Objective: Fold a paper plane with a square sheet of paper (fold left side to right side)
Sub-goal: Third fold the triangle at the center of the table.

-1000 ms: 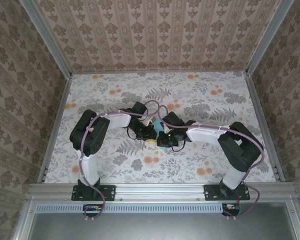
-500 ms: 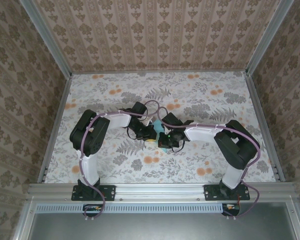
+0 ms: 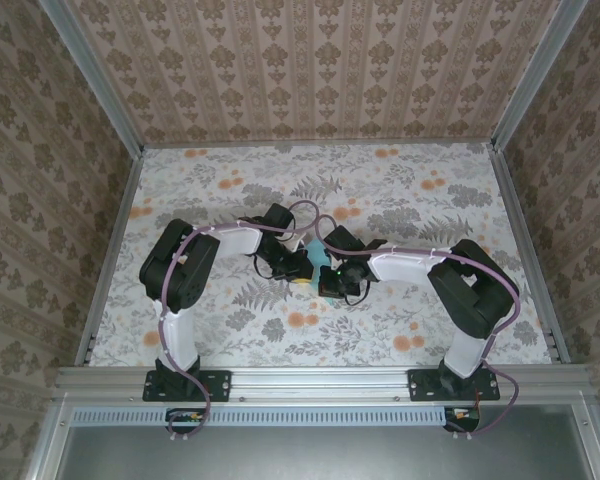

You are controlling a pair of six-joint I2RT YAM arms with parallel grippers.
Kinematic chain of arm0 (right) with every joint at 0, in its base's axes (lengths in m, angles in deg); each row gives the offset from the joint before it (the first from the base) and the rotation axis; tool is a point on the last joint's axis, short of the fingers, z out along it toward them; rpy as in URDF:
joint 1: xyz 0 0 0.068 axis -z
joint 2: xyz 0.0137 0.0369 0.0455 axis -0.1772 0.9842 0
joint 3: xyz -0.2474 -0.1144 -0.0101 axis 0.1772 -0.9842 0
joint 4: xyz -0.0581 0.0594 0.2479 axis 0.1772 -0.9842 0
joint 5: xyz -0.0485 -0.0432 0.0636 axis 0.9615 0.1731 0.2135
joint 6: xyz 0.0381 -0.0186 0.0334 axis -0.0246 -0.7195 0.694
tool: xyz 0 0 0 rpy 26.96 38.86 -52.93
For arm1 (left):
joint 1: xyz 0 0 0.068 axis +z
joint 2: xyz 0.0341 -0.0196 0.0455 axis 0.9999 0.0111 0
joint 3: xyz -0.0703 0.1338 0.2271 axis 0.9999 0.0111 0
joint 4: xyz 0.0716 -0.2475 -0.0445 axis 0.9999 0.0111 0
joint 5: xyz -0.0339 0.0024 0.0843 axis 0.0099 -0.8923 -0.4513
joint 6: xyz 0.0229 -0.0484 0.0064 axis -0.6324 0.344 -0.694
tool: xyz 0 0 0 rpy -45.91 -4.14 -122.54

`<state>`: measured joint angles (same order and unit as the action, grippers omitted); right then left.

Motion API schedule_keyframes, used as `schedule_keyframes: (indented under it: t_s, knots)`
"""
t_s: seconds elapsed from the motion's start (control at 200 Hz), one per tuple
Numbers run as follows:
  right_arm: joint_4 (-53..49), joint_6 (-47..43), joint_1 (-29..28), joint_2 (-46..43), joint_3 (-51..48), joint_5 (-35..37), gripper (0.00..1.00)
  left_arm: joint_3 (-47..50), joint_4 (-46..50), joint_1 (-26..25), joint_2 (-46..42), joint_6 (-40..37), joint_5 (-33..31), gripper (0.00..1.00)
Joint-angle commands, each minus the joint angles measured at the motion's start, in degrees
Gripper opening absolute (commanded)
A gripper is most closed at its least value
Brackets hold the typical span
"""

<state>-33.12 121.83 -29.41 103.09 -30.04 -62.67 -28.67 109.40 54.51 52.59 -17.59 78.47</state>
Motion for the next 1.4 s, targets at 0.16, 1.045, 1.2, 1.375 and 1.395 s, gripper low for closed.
schedule_keyframes:
  t_s: [0.16,1.045,1.2,1.375,1.395]
  knots:
    - [-8.8,-0.3,-0.5,0.7,0.1,0.3,0.05,1.6,4.0,0.1,2.7,-0.4,-5.8,0.11]
    - [-11.1,0.9,-1.6,-5.5,-6.9,-0.7,0.05,0.9,4.7,0.2,2.6,-0.8,-6.3,0.11]
    - [-10.1,-0.2,-1.5,-9.9,-5.2,-1.0,0.06,0.8,4.6,0.1,2.3,-0.7,-6.2,0.11]
    - [-5.9,0.5,-1.1,-13.9,-4.0,-0.8,0.06,0.6,4.5,0.1,2.1,-0.6,-6.3,0.11]
    - [-5.3,0.7,-1.2,-13.5,-4.0,-0.7,0.06,0.7,4.6,0.0,2.1,-0.6,-6.2,0.11]
